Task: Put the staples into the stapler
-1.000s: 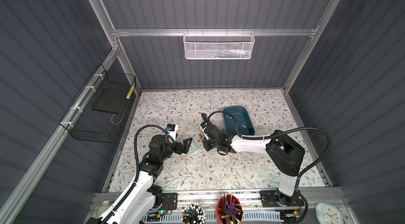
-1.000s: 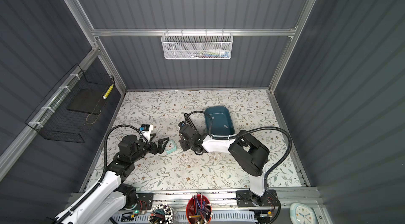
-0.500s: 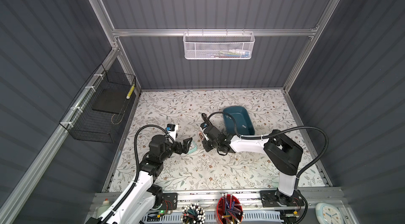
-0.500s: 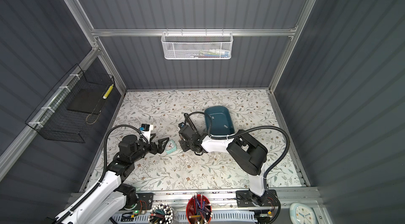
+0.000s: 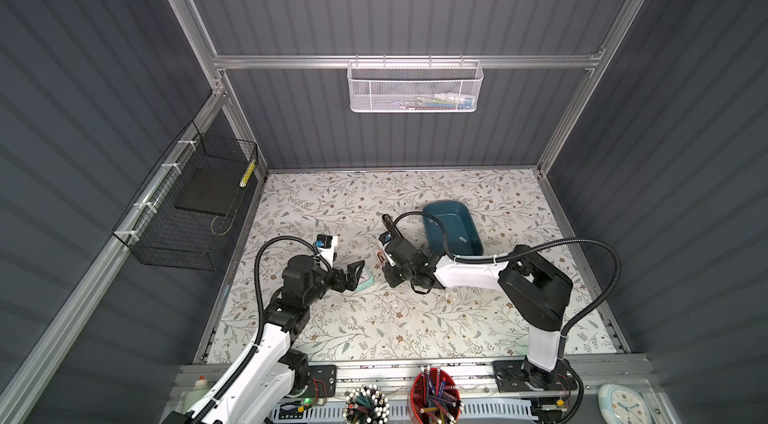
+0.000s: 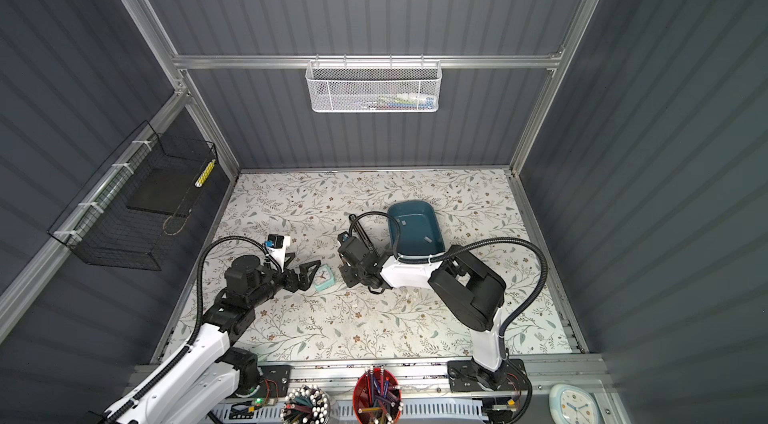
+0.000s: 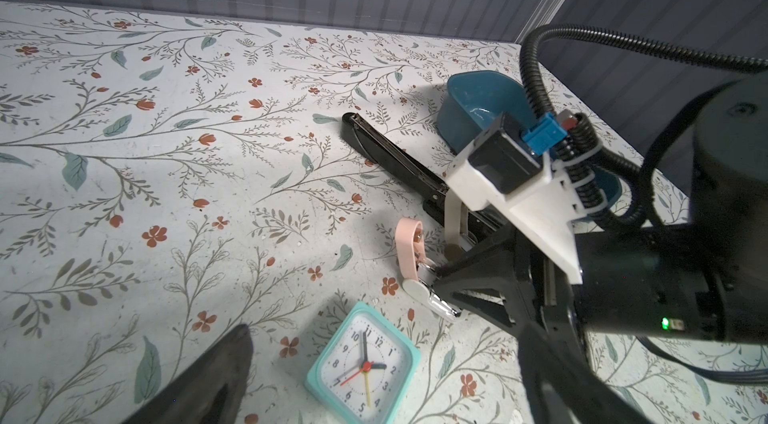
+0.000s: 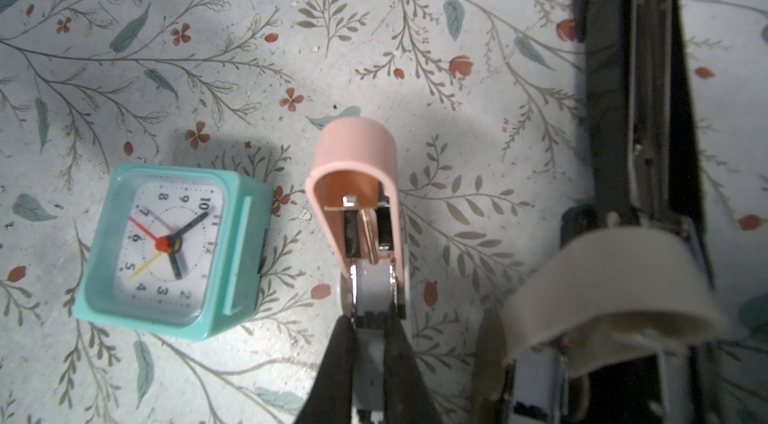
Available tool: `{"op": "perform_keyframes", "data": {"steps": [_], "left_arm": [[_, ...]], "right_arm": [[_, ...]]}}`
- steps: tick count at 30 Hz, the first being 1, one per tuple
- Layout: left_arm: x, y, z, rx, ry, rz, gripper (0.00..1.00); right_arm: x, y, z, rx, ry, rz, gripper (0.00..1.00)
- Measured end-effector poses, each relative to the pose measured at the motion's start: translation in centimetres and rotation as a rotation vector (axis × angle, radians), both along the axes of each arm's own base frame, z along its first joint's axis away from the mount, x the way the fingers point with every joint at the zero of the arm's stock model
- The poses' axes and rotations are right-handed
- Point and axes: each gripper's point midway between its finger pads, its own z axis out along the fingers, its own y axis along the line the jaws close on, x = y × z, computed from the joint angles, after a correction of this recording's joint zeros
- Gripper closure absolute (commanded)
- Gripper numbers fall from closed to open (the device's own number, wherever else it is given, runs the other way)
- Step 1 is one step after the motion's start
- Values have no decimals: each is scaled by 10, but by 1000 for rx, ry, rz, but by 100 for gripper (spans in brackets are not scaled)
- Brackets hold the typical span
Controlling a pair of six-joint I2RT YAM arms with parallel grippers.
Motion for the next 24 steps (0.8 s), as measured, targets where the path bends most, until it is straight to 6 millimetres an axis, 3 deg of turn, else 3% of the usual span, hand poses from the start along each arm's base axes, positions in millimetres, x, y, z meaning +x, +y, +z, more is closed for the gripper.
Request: {"op": "perform_keyframes", "data": {"steps": [12,20,24], "left_arm": [[0,0,0,0,0,0,0],[0,0,0,0,-1,0,0],[0,0,2,-2,-6,0,0]], "right_arm": [[-1,3,0,-40,-38,84,100],[-6,4,30,-31,-134,210,100],[-7,9,32,-5,-135,224,100]]}}
